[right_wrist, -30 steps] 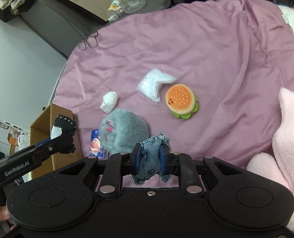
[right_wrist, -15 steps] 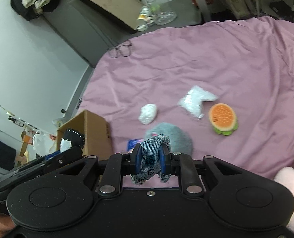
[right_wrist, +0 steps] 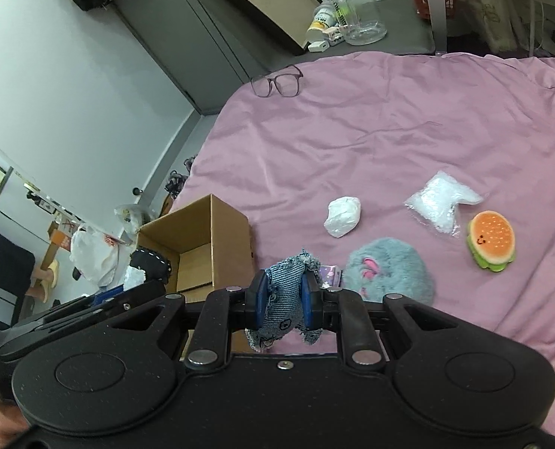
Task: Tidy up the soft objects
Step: 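Carry both plushes over the cardboard box and open the left gripper, then lower the denim plush into the box and open the right gripper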
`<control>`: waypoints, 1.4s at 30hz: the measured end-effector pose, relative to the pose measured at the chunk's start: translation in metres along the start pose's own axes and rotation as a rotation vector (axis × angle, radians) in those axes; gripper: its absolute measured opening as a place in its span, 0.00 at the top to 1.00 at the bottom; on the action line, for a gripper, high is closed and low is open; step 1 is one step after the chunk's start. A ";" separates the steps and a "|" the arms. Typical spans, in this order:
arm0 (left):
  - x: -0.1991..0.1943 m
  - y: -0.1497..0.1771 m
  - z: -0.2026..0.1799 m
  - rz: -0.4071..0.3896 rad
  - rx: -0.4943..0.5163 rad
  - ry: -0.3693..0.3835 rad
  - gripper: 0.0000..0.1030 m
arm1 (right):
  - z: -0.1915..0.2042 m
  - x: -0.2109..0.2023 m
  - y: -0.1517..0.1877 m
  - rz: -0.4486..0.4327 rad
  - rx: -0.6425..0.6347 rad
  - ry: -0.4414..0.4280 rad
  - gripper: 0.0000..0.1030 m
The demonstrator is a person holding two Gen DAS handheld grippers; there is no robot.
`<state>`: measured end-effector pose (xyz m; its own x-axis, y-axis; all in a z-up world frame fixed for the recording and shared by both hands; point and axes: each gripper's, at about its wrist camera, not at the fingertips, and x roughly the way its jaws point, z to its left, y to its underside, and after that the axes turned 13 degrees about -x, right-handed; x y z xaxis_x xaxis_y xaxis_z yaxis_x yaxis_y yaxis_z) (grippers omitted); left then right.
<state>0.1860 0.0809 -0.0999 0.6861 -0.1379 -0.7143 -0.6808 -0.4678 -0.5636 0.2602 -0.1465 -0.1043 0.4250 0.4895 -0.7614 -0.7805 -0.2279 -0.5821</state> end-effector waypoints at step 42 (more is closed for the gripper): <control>0.039 -0.051 0.106 -0.043 -0.076 -0.127 0.46 | 0.109 0.123 -0.066 0.022 -0.056 -0.082 0.79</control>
<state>0.2205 0.1920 -0.1428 0.6730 -0.0073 -0.7396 -0.6270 -0.5360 -0.5653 0.3139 0.0208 -0.1286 0.3676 0.5503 -0.7497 -0.7615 -0.2847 -0.5823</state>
